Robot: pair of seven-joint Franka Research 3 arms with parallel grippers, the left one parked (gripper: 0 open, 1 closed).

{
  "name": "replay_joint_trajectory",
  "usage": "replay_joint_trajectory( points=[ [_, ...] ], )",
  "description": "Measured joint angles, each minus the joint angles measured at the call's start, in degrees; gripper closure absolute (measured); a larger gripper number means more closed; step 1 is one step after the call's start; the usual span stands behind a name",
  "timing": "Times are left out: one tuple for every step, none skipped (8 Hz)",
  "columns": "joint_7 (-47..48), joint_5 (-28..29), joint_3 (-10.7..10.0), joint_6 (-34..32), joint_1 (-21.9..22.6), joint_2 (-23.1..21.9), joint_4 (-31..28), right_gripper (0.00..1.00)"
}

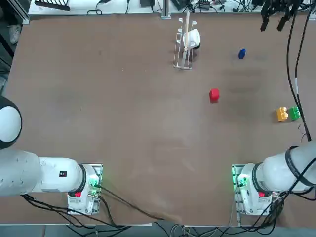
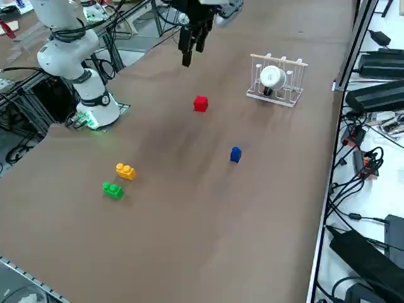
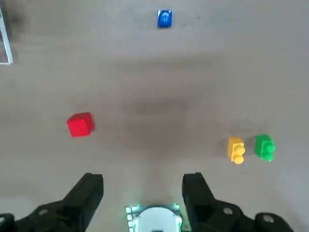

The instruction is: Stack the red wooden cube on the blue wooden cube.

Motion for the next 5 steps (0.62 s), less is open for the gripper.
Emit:
replay_joint_trajectory(
  points=[
    [0.02, 0.11, 0.08, 1.73, 0.46, -0.12, -1.90, 0.00],
    [0.08, 0.43, 0.15, 6.05, 1.16, -0.77, -5.13, 0.00],
    [0.21, 0.65, 0.25, 12.68, 2.02, -2.57, -10.80, 0.00],
    [0.36, 0.94, 0.34, 20.47, 2.68, -5.60, -18.83, 0.00],
    [1.05, 1.25, 0.42, 28.38, 3.40, -9.41, -28.09, 0.00]
  ],
)
